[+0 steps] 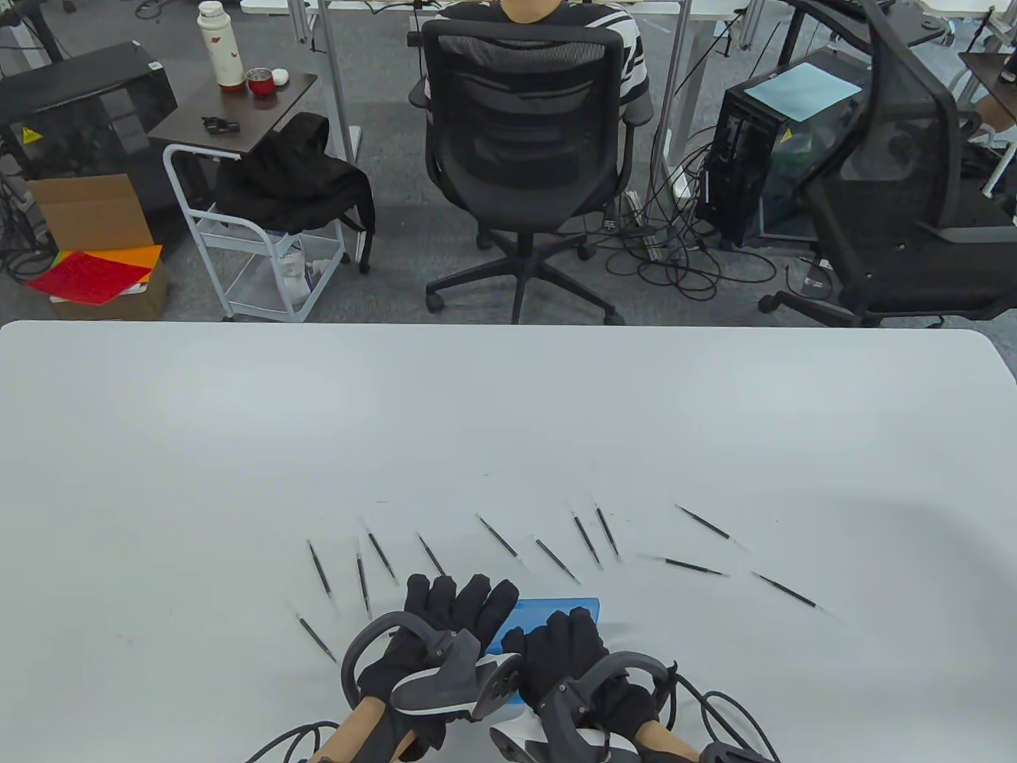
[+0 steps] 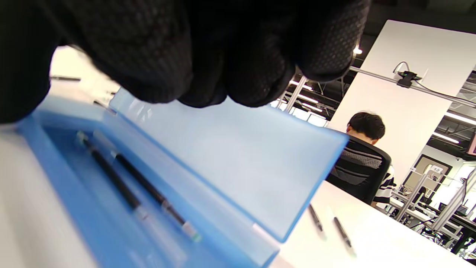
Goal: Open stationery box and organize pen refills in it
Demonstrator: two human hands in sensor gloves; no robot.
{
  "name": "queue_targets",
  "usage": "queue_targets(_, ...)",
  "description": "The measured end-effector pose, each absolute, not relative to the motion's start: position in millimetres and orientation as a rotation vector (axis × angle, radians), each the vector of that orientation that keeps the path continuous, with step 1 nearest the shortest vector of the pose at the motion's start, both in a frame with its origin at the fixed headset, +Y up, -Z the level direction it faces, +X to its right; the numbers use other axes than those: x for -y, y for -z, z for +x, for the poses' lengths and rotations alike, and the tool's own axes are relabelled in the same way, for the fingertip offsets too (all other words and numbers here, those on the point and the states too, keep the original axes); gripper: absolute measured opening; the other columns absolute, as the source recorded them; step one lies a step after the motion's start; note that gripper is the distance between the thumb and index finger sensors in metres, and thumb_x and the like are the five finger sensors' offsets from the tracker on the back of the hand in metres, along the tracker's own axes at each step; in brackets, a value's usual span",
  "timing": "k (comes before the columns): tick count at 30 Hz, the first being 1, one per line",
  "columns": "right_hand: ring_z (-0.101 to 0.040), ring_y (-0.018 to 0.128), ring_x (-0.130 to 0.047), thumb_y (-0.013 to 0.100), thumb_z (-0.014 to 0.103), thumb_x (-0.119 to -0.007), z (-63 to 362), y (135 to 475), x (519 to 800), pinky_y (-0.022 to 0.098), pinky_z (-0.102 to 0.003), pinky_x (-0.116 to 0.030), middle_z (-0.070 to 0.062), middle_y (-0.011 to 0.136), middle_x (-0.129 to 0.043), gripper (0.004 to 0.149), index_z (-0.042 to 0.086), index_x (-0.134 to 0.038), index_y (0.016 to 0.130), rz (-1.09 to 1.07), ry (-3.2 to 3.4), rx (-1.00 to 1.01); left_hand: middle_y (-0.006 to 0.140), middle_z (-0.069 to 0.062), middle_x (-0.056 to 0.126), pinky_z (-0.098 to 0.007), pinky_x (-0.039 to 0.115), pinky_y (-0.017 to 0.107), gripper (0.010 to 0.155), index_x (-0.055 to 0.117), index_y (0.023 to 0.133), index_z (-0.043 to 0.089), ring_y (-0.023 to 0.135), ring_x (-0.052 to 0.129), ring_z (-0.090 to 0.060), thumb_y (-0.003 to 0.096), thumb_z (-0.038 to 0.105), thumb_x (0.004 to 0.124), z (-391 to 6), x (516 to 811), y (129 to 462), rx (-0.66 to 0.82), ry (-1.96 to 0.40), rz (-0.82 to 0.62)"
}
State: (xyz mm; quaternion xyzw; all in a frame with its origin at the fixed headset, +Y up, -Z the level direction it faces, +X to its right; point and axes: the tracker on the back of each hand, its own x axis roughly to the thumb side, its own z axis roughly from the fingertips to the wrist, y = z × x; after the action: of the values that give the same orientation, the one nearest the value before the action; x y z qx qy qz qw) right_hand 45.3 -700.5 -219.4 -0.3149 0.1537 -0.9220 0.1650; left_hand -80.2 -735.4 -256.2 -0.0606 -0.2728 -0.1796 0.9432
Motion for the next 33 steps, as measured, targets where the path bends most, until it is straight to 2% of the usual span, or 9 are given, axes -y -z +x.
queue_targets(7,-0.028,0.069,-0.100,0.039,0.032,-0.094,77.9,229.6,668.4,0.065,-0.055,-0.080,0.001,0.074,-0.103,0.060,0.020,-0.077,0.095,-0.749,2.682,-0.516,0.125,-0.016,0.028,-0.073,0.047,0.076,0.133,0.001,0.115,0.014,0.109,0.058,-0.051,0.0274,0.070,0.085,-80.1,735.2,256.5,0.554,0.371,-0.123)
queue_targets(14,-0.028,0.070,-0.099,0.039,0.031,-0.093,124.3,273.4,654.2,0.066,-0.055,-0.079,0.001,0.075,-0.103,0.060,0.021,-0.077,0.095,-0.590,2.756,-0.438,0.125,-0.016,0.028,-0.073,0.047,0.076,0.133,0.001,0.115,0.014,0.109,0.059,-0.051,0.0274,0.070,0.085,-80.1,735.2,256.4,0.553,0.373,-0.123)
queue_targets(17,-0.028,0.071,-0.099,0.039,0.031,-0.093,143.3,297.0,661.5,0.066,-0.055,-0.079,0.002,0.075,-0.102,0.059,0.022,-0.077,0.095,-0.526,2.775,-0.359,0.125,-0.017,0.028,-0.073,0.047,0.075,0.134,0.001,0.115,0.014,0.109,0.058,-0.051,0.0274,0.070,0.085,-80.2,735.3,256.5,0.554,0.371,-0.124)
queue_targets(25,-0.028,0.075,-0.097,0.038,0.031,-0.093,187.5,354.7,710.1,0.068,-0.056,-0.077,0.002,0.078,-0.101,0.062,0.023,-0.074,0.097,-0.394,2.778,-0.066,0.125,-0.017,0.028,-0.073,0.047,0.075,0.133,0.001,0.115,0.014,0.109,0.059,-0.051,0.0274,0.070,0.085,-80.1,735.2,256.4,0.554,0.372,-0.123)
queue_targets(33,-0.028,0.077,-0.096,0.037,0.033,-0.095,200.9,371.9,739.6,0.069,-0.055,-0.076,0.003,0.080,-0.101,0.066,0.025,-0.073,0.098,-0.367,2.742,0.077,0.125,-0.017,0.028,-0.073,0.047,0.076,0.133,0.001,0.115,0.014,0.109,0.058,-0.051,0.0275,0.070,0.085,-80.0,735.0,256.0,0.555,0.372,-0.123)
